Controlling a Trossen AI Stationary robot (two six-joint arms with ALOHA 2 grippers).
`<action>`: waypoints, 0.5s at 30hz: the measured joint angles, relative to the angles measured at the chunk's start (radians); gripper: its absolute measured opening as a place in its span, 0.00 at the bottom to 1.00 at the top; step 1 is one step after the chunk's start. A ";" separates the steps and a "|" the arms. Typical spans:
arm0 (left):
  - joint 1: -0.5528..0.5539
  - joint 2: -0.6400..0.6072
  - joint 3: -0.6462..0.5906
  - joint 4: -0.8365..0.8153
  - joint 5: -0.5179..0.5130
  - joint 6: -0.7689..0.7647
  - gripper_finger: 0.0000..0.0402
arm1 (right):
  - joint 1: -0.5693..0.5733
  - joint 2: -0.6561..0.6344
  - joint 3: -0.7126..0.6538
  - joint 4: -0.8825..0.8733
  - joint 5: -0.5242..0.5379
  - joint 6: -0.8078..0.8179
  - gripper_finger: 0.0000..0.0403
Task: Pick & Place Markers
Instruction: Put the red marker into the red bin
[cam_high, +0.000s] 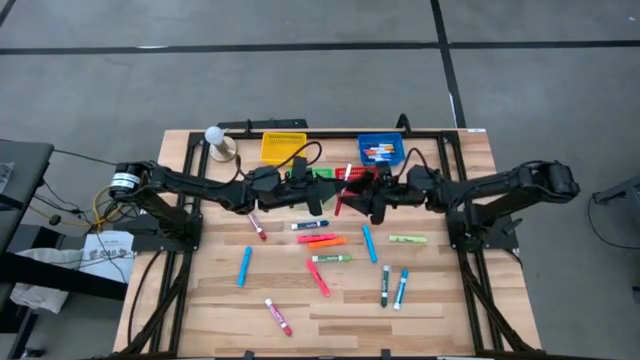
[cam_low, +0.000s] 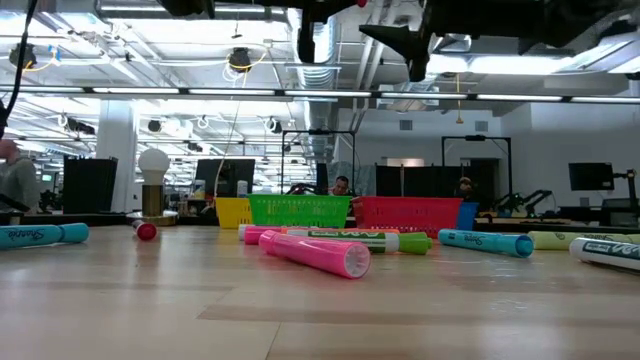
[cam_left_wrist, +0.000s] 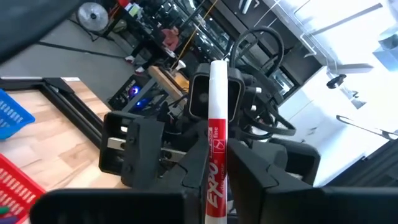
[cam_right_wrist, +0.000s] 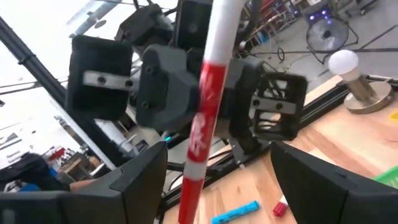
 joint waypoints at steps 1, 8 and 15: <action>0.000 0.000 0.000 0.000 -0.003 0.007 0.12 | -0.003 0.001 0.004 -0.001 0.000 0.000 0.69; 0.000 0.000 0.000 0.000 -0.014 0.010 0.12 | -0.014 0.001 0.020 -0.005 0.000 0.017 0.61; 0.000 0.000 0.000 0.000 -0.017 0.010 0.12 | -0.014 0.001 0.021 -0.006 0.000 0.019 0.45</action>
